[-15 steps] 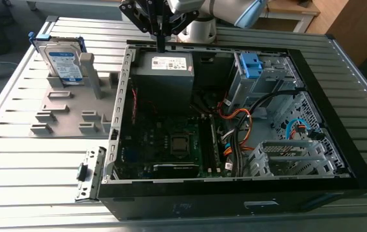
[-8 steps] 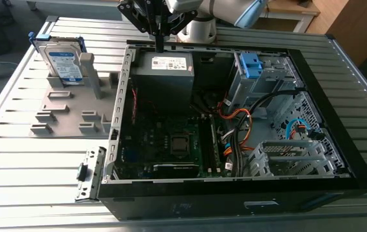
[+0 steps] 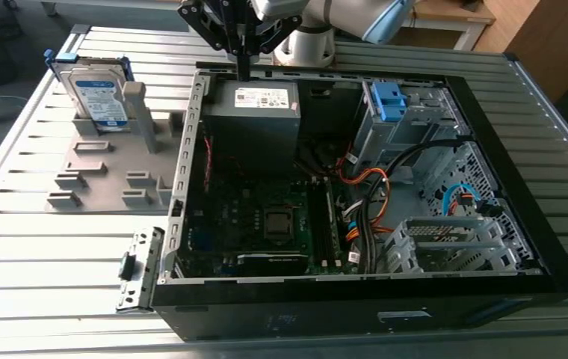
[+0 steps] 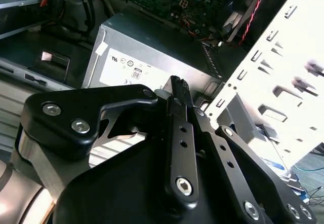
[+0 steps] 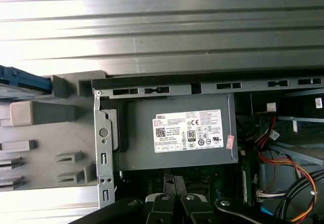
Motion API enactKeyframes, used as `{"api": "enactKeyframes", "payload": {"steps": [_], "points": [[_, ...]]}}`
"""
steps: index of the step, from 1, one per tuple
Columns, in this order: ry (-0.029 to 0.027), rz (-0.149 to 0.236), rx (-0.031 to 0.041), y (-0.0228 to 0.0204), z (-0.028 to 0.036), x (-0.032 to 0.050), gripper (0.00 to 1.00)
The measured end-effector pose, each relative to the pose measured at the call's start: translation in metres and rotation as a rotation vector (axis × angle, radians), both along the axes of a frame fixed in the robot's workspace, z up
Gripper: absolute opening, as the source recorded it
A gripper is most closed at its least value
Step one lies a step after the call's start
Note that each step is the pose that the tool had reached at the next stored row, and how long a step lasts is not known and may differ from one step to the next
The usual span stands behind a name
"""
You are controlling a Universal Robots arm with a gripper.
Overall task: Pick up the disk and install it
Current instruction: 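Reach for the disk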
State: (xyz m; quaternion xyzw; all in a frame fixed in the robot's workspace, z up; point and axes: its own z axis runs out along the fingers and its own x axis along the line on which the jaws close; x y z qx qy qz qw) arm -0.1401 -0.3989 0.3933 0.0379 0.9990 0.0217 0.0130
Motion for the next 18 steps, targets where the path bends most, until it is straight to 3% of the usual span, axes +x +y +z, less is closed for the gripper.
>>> {"api": "enactKeyframes", "payload": {"steps": [18], "points": [[0.0,0.0,0.0,0.0,0.0,-0.0098,0.11]]}}
